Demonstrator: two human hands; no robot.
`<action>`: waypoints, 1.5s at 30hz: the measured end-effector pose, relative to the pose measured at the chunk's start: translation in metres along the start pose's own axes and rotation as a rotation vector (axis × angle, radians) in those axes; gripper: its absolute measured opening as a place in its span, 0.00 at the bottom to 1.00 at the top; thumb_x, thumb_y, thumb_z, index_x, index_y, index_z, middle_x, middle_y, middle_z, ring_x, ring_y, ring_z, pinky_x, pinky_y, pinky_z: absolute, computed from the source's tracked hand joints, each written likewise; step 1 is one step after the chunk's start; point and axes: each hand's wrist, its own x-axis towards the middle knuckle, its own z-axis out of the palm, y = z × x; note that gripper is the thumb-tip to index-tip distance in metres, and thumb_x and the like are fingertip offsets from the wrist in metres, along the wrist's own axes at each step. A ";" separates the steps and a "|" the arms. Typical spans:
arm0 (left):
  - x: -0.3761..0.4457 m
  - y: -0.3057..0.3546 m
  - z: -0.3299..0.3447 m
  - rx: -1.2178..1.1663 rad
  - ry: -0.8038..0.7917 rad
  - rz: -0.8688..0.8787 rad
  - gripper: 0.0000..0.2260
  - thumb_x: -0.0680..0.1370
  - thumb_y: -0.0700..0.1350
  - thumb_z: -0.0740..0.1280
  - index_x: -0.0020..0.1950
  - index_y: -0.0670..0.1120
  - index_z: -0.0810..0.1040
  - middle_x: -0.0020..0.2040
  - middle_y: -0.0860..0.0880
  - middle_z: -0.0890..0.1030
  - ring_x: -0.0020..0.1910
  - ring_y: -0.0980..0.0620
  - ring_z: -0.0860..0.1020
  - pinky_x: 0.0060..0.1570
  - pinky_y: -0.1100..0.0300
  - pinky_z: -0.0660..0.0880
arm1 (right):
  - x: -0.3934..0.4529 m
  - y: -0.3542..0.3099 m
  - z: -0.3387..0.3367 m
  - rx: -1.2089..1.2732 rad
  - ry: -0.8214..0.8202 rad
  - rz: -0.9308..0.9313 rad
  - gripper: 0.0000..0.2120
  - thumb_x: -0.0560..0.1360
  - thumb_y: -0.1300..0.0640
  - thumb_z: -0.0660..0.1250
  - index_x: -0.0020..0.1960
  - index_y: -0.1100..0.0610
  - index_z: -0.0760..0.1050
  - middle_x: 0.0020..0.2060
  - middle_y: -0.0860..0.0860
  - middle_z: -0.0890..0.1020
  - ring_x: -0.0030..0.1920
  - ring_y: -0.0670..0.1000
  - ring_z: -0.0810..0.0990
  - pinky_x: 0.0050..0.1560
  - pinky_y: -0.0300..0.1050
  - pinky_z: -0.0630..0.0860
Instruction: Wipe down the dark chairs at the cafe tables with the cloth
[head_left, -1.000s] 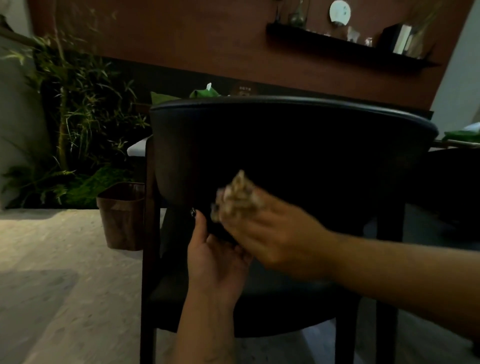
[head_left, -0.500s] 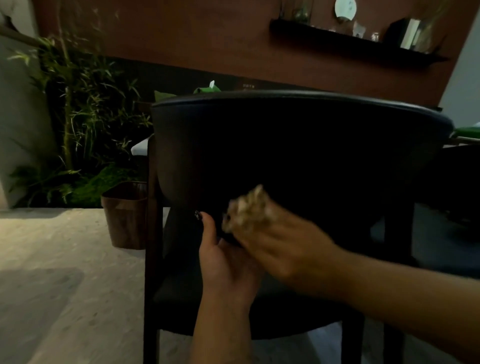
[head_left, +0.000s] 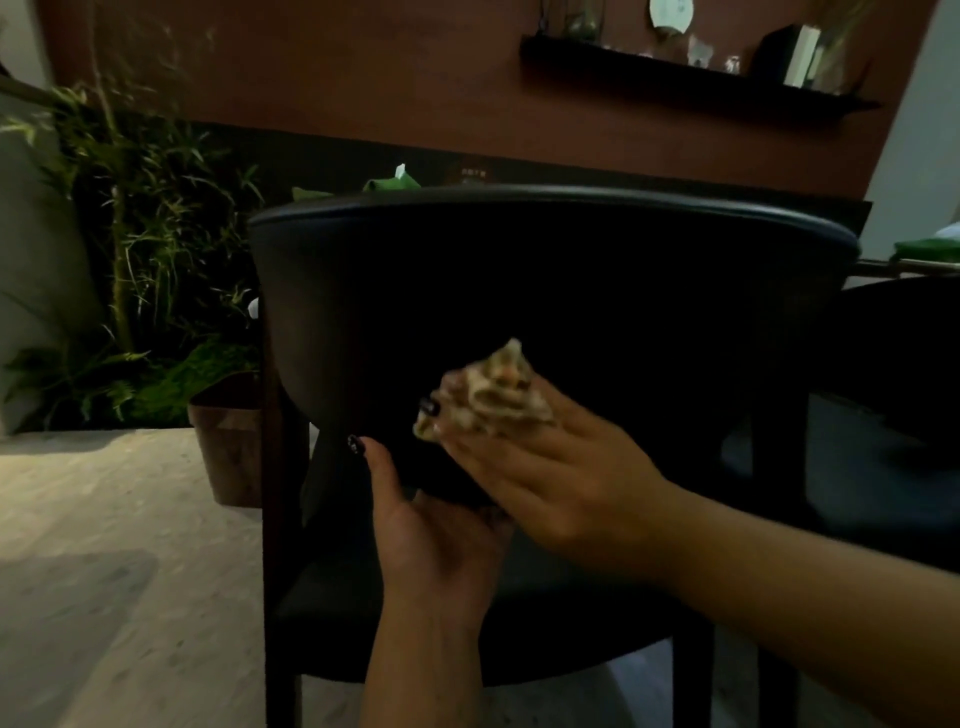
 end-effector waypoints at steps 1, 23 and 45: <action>-0.001 0.000 0.003 0.006 0.019 0.006 0.31 0.74 0.70 0.59 0.62 0.47 0.81 0.58 0.46 0.83 0.53 0.48 0.83 0.42 0.57 0.81 | -0.005 -0.002 0.000 -0.011 -0.043 -0.028 0.16 0.81 0.60 0.54 0.61 0.60 0.78 0.61 0.56 0.78 0.64 0.56 0.75 0.64 0.55 0.73; -0.036 0.040 0.151 1.974 -0.063 1.405 0.23 0.79 0.46 0.52 0.73 0.44 0.67 0.75 0.45 0.66 0.76 0.50 0.60 0.76 0.44 0.49 | -0.031 0.010 -0.015 0.116 0.382 0.765 0.21 0.78 0.68 0.59 0.70 0.67 0.62 0.72 0.60 0.63 0.73 0.65 0.58 0.73 0.61 0.56; 0.020 -0.068 0.250 2.936 -0.499 1.108 0.21 0.79 0.66 0.50 0.36 0.53 0.65 0.27 0.54 0.69 0.23 0.57 0.68 0.23 0.63 0.59 | -0.100 0.146 -0.012 0.982 0.746 2.057 0.14 0.81 0.54 0.58 0.62 0.54 0.77 0.50 0.49 0.81 0.51 0.47 0.79 0.56 0.47 0.77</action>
